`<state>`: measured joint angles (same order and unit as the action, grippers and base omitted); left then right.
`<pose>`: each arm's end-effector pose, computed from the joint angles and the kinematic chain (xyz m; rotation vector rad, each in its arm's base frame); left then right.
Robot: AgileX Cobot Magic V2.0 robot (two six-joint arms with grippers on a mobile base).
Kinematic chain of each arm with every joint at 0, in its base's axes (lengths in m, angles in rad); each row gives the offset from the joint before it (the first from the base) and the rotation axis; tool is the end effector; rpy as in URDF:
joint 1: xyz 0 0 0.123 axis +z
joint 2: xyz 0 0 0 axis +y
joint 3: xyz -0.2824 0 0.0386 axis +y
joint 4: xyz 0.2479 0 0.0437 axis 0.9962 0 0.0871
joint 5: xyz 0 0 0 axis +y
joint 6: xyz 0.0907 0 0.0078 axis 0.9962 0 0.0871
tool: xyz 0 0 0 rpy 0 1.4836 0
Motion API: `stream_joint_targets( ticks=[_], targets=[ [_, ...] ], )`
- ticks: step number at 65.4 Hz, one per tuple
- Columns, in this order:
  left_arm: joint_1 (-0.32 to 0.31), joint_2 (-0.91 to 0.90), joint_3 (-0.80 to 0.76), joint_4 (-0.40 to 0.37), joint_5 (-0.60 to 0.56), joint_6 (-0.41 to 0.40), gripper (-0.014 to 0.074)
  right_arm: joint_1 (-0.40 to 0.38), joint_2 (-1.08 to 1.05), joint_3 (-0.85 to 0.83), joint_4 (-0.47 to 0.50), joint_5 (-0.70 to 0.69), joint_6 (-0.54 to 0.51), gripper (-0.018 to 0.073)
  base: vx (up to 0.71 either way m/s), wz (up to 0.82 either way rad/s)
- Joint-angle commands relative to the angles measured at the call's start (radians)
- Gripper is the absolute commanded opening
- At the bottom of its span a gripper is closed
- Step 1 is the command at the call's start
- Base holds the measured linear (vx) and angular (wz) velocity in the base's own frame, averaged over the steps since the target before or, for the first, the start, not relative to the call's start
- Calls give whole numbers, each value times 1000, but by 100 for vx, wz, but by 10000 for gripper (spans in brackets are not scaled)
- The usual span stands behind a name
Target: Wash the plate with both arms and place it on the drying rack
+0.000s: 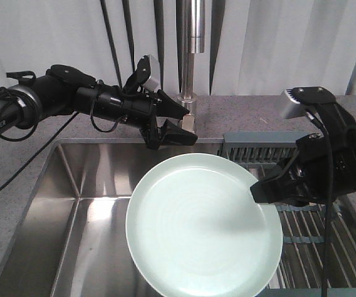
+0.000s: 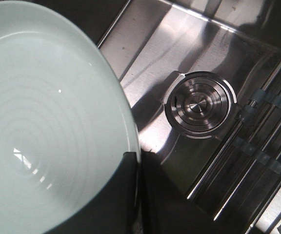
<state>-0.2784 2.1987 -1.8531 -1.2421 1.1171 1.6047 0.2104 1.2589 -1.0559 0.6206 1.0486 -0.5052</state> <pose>0.4372 -0.2056 0.2503 1.3545 1.6212 -0.9646 0.2244 0.0949 0.3274 -0.6509 2.4922 0.7104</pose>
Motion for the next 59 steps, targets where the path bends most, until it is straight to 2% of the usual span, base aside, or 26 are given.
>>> stream_joint_targets(
  ticks=[1, 6, 10, 15, 24, 32, 39, 47, 51, 59],
  targets=[
    [-7, -117, -29, -14, -35, -91, 586, -3, -27, -24, 46, -21, -4, -1, 0, 0],
    [-7, -158, -29, 47, -85, -172, 586, -3, -27, -24, 46, -21, -4, -1, 0, 0],
    [-7, -192, -29, 113, -122, -272, 586, -3, -27, -24, 46, -21, -4, -1, 0, 0],
    [-7, -242, -29, 229, -150, -394, 586, -3, -27, -24, 46, -21, -4, -1, 0, 0],
    [-7, -329, -29, 453, -193, -674, 586, -3, -27, -24, 46, -21, -4, -1, 0, 0],
    [-7, -392, -29, 647, -198, -958, 584, -3, -27, -24, 46, -21, -4, -1, 0, 0],
    [-7, -437, -28, 815, -176, -1151, 563, -3, -27, -24, 46, -21, -4, -1, 0, 0],
    [-7, -489, -10, 969, -147, -1294, 527, -3, -27, -24, 46, -21, -4, -1, 0, 0],
    [-7, -527, 33, 998, -154, -1324, 508, -3, -27, -24, 46, -21, -4, -1, 0, 0],
    [-7, -615, 171, 1010, -214, -1337, 489, -3, -27, -24, 46, -21, -4, -1, 0, 0]
  ],
)
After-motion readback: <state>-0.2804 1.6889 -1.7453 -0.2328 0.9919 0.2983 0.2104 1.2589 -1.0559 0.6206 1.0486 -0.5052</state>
